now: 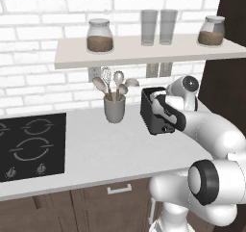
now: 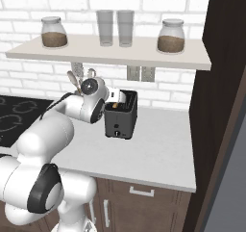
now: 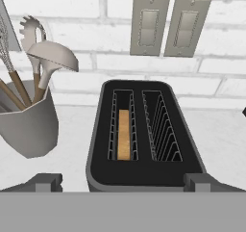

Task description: Start the toaster. Once the lever pops up, take the bread to the plate on the dining counter.

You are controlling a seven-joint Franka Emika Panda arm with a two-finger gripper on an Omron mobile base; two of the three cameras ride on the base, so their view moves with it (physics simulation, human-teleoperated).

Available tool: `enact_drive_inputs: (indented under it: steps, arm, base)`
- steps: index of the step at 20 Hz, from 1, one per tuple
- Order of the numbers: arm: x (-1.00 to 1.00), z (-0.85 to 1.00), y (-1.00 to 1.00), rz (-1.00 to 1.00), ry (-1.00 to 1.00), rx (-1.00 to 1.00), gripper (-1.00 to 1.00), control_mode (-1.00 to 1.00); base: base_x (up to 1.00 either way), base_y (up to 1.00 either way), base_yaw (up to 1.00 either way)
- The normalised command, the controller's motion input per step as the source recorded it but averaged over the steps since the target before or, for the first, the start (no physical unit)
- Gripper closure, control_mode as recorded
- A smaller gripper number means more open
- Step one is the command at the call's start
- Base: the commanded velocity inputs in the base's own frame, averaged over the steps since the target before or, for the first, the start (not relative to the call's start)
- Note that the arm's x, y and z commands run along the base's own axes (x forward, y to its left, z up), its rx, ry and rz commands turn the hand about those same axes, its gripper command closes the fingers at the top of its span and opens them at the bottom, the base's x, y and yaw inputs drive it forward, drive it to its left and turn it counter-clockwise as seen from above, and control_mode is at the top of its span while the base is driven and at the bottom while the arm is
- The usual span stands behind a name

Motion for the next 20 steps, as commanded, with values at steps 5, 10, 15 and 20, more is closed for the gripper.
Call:
enact_drive_inputs:
  steps: [5,10,15,20]
  arm:
    - [0.00,0.00,0.00,0.00,0.00,0.00,-1.00,-1.00]
    - [0.00,0.00,0.00,0.00,0.00,0.00,-1.00,-1.00]
    - [0.00,0.00,0.00,0.00,0.00,0.00,-1.00,-1.00]
    - [0.00,0.00,0.00,0.00,0.00,0.00,-1.00,-1.00]
  base:
    - [0.00,0.00,0.00]
    - [0.00,0.00,0.00]
    - [0.00,0.00,0.00]
    - [0.00,0.00,0.00]
